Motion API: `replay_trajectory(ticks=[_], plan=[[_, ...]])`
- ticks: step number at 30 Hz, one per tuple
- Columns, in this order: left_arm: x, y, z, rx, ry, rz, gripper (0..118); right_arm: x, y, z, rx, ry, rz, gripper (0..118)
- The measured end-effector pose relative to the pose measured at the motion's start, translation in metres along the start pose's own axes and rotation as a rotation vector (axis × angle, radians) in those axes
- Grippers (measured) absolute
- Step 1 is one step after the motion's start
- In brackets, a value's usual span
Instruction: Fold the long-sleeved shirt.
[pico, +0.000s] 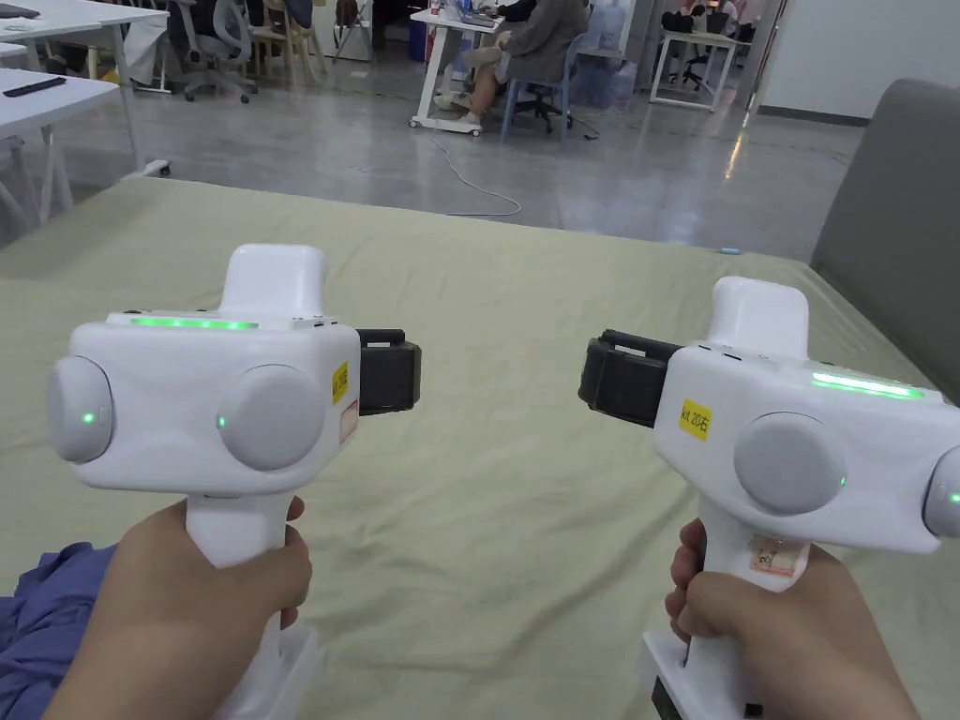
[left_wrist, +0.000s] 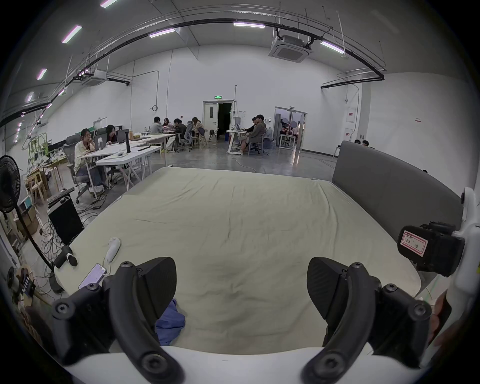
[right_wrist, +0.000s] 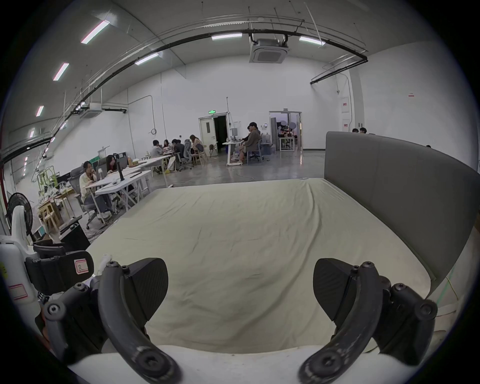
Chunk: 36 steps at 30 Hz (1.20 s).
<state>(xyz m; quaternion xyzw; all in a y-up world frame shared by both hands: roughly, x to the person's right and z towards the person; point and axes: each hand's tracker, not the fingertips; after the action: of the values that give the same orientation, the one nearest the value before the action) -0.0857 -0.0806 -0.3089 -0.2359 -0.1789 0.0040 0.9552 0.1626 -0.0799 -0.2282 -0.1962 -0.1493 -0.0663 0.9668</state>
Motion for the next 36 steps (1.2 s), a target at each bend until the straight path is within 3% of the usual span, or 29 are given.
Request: replay_trajectory(ticks=[36], plan=[[-0.0034, -0.0033, 0.0071, 0.018, -0.033, 0.023, 104, 0.0007, -0.0017, 0.0050, 0.017, 0.004, -0.015, 112]])
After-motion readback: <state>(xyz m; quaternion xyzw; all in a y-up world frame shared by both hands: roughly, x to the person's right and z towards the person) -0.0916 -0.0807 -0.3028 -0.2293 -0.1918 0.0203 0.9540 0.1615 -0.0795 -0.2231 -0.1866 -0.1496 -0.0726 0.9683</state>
